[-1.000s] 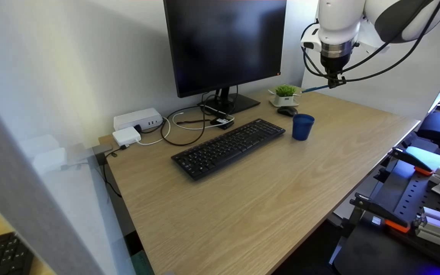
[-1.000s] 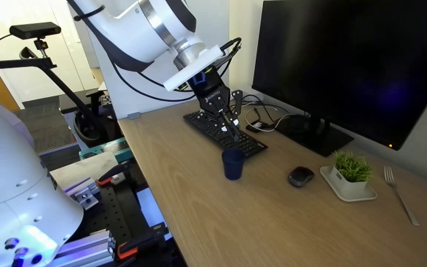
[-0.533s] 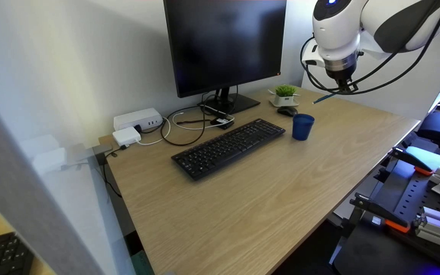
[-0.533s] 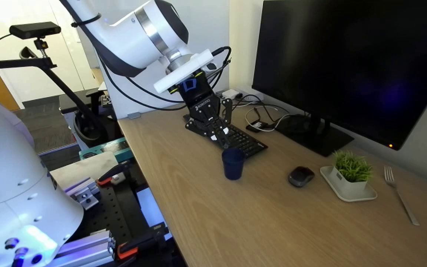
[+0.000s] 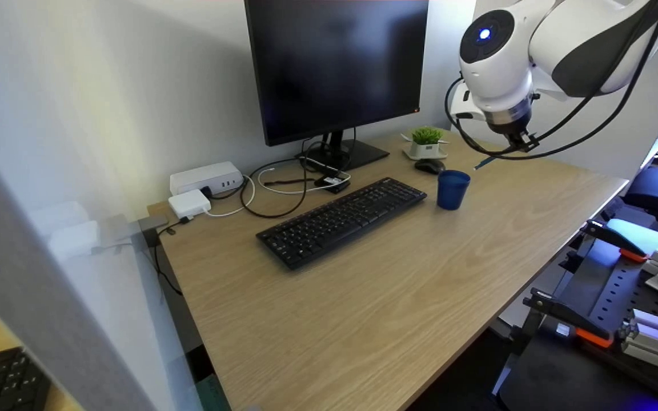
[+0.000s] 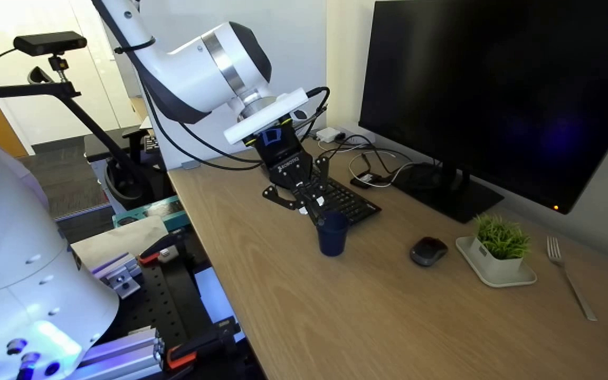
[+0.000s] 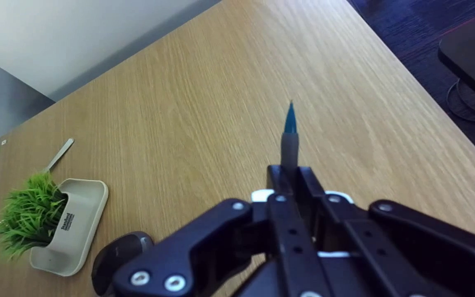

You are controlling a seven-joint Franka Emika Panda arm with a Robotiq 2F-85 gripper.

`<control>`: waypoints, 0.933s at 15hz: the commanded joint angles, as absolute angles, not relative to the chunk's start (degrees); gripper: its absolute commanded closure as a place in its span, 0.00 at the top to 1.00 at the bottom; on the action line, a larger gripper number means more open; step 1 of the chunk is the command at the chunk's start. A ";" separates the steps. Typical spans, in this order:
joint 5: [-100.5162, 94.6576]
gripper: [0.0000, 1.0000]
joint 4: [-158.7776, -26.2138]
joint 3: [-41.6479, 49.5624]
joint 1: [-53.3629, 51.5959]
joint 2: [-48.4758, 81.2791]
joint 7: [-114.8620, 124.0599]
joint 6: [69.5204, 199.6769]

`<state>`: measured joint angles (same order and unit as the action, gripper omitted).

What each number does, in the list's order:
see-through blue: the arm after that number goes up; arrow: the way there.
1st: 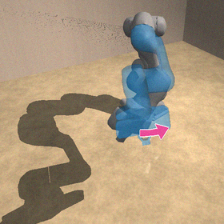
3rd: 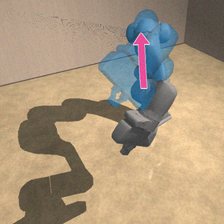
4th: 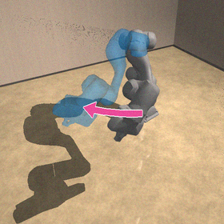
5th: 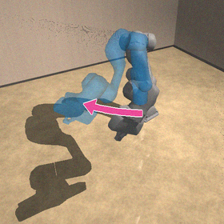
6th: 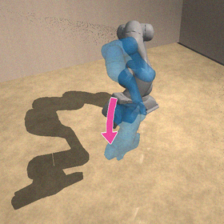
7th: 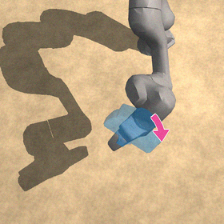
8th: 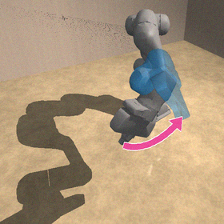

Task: Pick up the pen and put it in the cup

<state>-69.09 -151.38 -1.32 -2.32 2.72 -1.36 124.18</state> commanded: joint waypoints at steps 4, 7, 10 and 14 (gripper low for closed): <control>-74.52 0.03 -146.10 -1.40 -1.93 7.61 -2.93 122.05; -76.20 0.03 -144.37 -1.13 -1.68 9.47 -3.44 121.78; -77.44 0.03 -143.12 -0.93 -1.34 11.09 -3.89 121.58; -78.72 0.03 -142.00 -0.89 -1.25 13.07 -4.74 120.78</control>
